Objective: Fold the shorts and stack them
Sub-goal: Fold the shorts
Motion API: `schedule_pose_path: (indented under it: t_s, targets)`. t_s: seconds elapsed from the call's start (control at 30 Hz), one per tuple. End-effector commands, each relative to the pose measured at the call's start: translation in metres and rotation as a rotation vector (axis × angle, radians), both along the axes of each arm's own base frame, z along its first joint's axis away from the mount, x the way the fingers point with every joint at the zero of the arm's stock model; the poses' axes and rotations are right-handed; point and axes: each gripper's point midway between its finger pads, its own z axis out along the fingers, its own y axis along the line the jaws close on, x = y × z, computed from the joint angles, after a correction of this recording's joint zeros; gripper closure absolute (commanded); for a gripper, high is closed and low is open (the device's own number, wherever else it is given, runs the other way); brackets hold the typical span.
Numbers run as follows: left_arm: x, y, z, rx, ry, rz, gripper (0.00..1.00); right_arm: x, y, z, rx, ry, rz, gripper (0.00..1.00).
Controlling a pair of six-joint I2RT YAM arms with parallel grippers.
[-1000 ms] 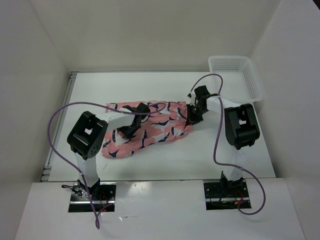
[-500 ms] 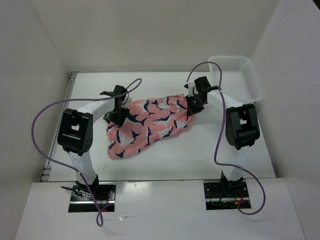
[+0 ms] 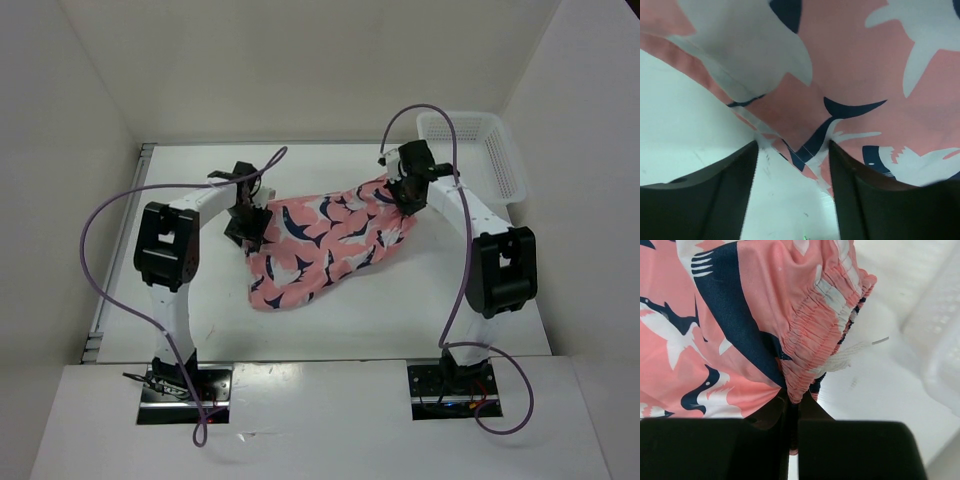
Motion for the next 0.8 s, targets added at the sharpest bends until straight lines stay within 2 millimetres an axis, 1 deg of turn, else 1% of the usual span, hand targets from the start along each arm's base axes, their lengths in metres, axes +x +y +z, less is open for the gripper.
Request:
schedule_pose_path:
  t_s: [0.0, 0.03, 0.07, 0.1, 0.13, 0.17, 0.2, 0.23, 0.27, 0.3, 0.33, 0.37, 0.4, 0.43, 0.5, 0.53, 0.57, 0.6, 0.63, 0.67, 0.7, 0.73, 0.77]
  targets:
    - [0.004, -0.039, -0.013, -0.131, 0.044, -0.036, 0.37, 0.014, -0.027, 0.048, -0.126, -0.13, -0.033, 1.0]
    - [0.003, -0.045, -0.022, -0.142, 0.068, -0.047, 0.41, 0.017, -0.032, 0.054, -0.156, -0.147, -0.043, 1.0]
    - [0.006, -0.061, -0.019, -0.182, 0.063, -0.072, 0.47, 0.02, -0.034, 0.06, -0.165, -0.163, -0.053, 1.0]
    - [0.008, -0.064, -0.026, -0.197, 0.081, -0.074, 0.6, 0.027, -0.035, 0.07, -0.175, -0.191, -0.051, 1.0]
    - [0.009, -0.072, -0.027, -0.213, 0.083, -0.087, 0.66, 0.033, -0.039, 0.073, -0.204, -0.2, -0.062, 1.0]
    - [0.018, -0.079, -0.023, -0.242, 0.066, -0.094, 0.72, 0.037, -0.041, 0.078, -0.212, -0.209, -0.071, 1.0]
    - [0.017, -0.086, -0.023, -0.254, 0.075, -0.106, 0.78, 0.044, -0.042, 0.093, -0.221, -0.24, -0.074, 1.0]
    - [0.019, -0.09, -0.026, -0.268, 0.083, -0.108, 0.83, 0.048, -0.033, 0.094, -0.234, -0.247, -0.053, 1.0]
    - [0.022, -0.097, -0.023, -0.307, 0.084, -0.115, 0.85, 0.051, -0.029, 0.099, -0.264, -0.263, -0.049, 1.0]
    - [0.03, -0.104, -0.019, -0.334, 0.068, -0.123, 0.85, 0.053, -0.018, 0.108, -0.273, -0.281, -0.024, 1.0]
    - [0.035, -0.109, -0.013, -0.361, 0.055, -0.13, 0.87, 0.053, 0.011, 0.105, -0.267, -0.285, 0.036, 1.0]
    - [0.037, -0.117, -0.012, -0.378, 0.054, -0.144, 0.87, 0.051, 0.026, 0.104, -0.26, -0.28, 0.059, 1.0]
    - [0.041, -0.119, -0.012, -0.389, 0.05, -0.147, 0.88, 0.049, 0.04, 0.107, -0.246, -0.292, 0.079, 1.0]
    - [0.05, -0.127, -0.002, -0.398, 0.013, -0.163, 0.88, 0.041, 0.07, 0.102, -0.235, -0.287, 0.146, 1.0]
    - [0.052, -0.131, -0.002, -0.418, 0.021, -0.167, 0.88, 0.031, 0.096, 0.094, -0.214, -0.27, 0.189, 1.0]
    - [0.055, -0.132, 0.0, -0.42, 0.011, -0.17, 0.88, 0.024, 0.115, 0.088, -0.208, -0.263, 0.226, 1.0]
    - [0.057, -0.135, 0.004, -0.433, 0.004, -0.174, 0.88, 0.02, 0.128, 0.081, -0.192, -0.247, 0.252, 1.0]
    - [0.057, -0.136, 0.005, -0.441, 0.006, -0.176, 0.88, 0.015, 0.138, 0.08, -0.173, -0.244, 0.266, 1.0]
    - [0.056, -0.137, 0.006, -0.45, 0.009, -0.178, 0.88, 0.009, 0.151, 0.072, -0.177, -0.232, 0.298, 1.0]
    - [0.055, -0.139, 0.006, -0.459, 0.011, -0.18, 0.88, 0.007, 0.157, 0.065, -0.174, -0.217, 0.298, 1.0]
    - [0.051, -0.139, 0.005, -0.466, 0.018, -0.181, 0.88, 0.005, 0.167, 0.066, -0.146, -0.216, 0.312, 1.0]
    - [0.047, -0.139, 0.003, -0.476, 0.034, -0.181, 0.88, 0.002, 0.172, 0.066, -0.139, -0.216, 0.316, 1.0]
    - [0.048, -0.135, 0.006, -0.477, 0.029, -0.173, 0.88, -0.003, 0.185, 0.063, -0.132, -0.214, 0.335, 1.0]
